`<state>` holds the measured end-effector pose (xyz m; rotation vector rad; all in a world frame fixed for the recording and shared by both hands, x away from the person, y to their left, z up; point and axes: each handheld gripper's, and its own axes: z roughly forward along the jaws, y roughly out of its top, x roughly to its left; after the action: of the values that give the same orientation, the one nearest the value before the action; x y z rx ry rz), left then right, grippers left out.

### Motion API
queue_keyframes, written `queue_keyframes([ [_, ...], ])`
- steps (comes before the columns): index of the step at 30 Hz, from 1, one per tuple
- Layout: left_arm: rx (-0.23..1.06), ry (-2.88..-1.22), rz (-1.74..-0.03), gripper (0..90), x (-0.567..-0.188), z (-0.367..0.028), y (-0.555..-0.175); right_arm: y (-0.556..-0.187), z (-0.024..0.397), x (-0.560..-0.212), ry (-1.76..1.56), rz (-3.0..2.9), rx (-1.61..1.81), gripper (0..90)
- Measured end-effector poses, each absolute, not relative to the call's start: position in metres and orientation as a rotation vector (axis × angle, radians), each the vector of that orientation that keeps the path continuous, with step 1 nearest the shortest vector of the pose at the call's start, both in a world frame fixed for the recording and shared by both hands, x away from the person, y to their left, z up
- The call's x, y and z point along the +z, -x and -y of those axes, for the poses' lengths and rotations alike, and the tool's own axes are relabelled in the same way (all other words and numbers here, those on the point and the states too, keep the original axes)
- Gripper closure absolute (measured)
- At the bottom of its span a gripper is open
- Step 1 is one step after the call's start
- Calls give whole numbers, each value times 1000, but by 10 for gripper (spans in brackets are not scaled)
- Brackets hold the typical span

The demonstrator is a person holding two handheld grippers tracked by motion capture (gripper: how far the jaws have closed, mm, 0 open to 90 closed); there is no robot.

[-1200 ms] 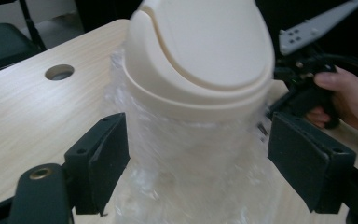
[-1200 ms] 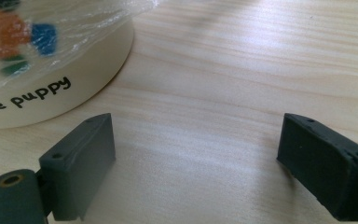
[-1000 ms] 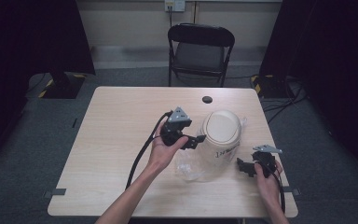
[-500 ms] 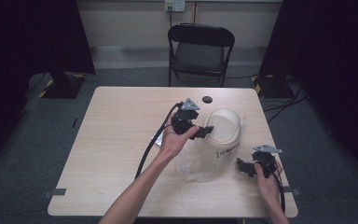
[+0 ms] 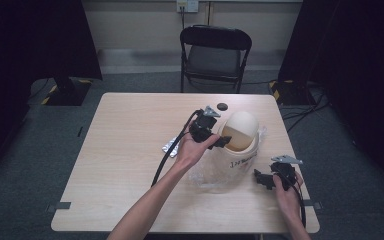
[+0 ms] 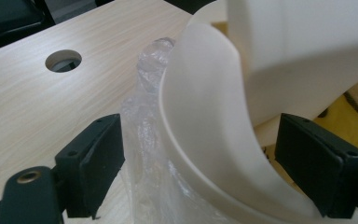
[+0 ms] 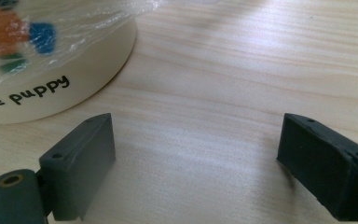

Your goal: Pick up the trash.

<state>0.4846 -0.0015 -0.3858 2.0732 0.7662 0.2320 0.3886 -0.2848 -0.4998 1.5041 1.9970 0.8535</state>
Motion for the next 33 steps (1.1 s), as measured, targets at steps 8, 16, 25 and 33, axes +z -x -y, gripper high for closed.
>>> queue_keyframes([
  [8, 260, -2114, -788, 162, -388, 9, -493, -389, 285, -500, -1505, -1997, 852, 102],
  [16, 250, -2100, -776, 197, -387, 4, -493, -389, 285, -500, -1504, -1997, 852, 102],
  [25, 213, -2030, -726, 173, -372, -12, -483, -389, 285, -500, -1500, -2002, 855, 102],
  [33, 263, -1976, -735, 171, -367, -54, -475, -389, 285, -500, -1500, -2001, 855, 102],
])
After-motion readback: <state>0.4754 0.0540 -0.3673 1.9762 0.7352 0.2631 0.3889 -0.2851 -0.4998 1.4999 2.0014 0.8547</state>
